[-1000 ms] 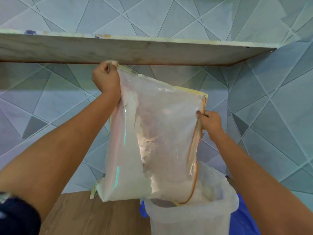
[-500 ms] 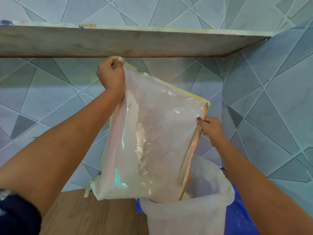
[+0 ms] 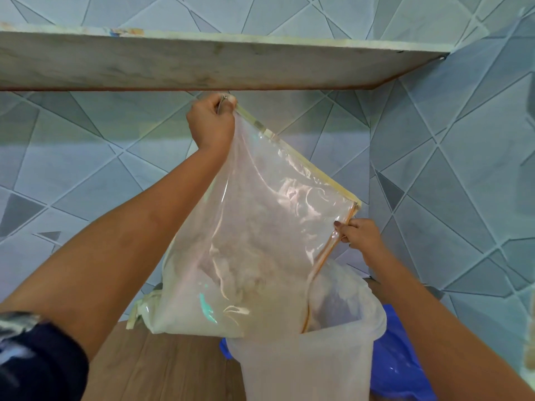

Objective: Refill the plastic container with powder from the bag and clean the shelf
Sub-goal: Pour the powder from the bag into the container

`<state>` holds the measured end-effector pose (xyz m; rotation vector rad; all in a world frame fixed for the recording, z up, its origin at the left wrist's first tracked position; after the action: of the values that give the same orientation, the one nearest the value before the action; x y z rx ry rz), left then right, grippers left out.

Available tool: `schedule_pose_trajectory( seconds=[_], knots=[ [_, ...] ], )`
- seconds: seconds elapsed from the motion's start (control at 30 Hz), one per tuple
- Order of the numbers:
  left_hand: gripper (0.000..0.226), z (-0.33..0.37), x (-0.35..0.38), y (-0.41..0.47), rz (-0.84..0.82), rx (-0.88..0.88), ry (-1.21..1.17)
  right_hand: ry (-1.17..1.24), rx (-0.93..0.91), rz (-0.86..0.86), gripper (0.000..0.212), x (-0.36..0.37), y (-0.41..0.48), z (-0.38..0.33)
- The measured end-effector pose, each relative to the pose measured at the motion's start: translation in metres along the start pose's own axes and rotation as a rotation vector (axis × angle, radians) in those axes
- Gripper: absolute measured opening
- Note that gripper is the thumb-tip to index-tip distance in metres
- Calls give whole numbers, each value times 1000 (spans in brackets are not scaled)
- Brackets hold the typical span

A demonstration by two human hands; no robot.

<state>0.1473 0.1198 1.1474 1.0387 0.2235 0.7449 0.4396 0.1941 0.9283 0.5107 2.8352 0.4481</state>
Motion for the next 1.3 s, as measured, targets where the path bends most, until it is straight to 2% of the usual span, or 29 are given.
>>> schedule_pose_trajectory(
  seconds=[0.23,0.37,0.4,0.47,0.53,0.6,0.67,0.77,0.83,0.93,1.13,1.3],
  knots=[
    [16,3,20,-11,-49,7,36,48,77,-30,28,-10,-11,19],
    [15,3,25,-13,-88,-19,21,-10,157,-21,18,-11,-11,23],
    [14,3,28,-15,-105,-26,10,-37,174,20,25,-13,-11,23],
    [13,6,33,-19,-140,-39,-13,-163,160,166,56,-22,-11,14],
    [14,9,40,-24,-179,-46,-44,-269,22,290,67,-27,-13,-17],
    [13,13,47,-29,-222,-39,-44,-252,-186,296,62,-20,-15,-56],
    [11,14,53,-33,-265,-44,-43,-120,-328,177,49,-3,-16,-97],
    [12,11,58,-34,-330,-61,-70,36,-380,-129,27,29,-18,-149],
    [14,5,56,-33,-392,-73,-68,39,-443,-221,17,45,-19,-173],
    [28,-3,43,-32,-473,-101,-44,54,-454,-139,11,59,-12,-184],
    [13,-35,-20,-49,-692,-211,187,75,-385,68,14,70,1,-159],
    [23,-88,-112,-83,-970,-527,530,45,-367,130,23,61,0,-156]
  ],
)
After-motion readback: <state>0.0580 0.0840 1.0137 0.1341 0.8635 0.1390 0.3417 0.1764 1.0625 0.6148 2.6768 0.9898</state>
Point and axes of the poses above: each hand's wrist, its own y-axis towards the middle knuckle, its own x-axis out of the palm, z = x × y, the point moved 6 cm from there along y, towards the middle knuckle, and after that the axes turned 3 degrees about z, right-handed, at the moved point
